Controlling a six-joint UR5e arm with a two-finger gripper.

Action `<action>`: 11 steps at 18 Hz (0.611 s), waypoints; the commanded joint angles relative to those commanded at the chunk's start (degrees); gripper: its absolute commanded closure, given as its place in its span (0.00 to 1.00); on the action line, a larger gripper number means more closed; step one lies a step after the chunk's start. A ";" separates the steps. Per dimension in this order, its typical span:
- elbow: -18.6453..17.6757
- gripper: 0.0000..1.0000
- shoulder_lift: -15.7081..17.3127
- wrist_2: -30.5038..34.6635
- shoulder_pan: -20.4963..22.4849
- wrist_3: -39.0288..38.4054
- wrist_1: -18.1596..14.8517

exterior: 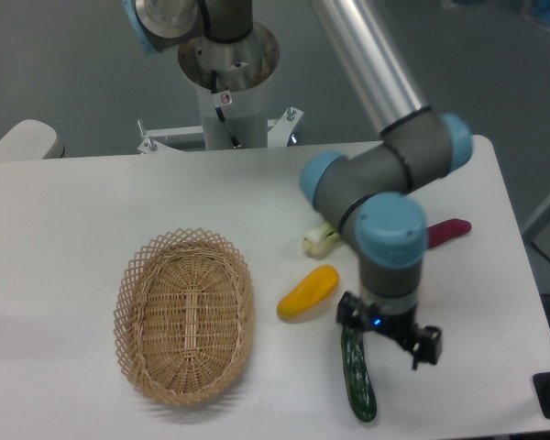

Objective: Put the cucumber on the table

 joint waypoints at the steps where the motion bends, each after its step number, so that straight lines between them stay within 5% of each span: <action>1: 0.09 0.01 0.44 0.09 0.97 2.29 -1.15; 11: -0.35 0.00 1.50 0.00 8.79 18.12 -3.09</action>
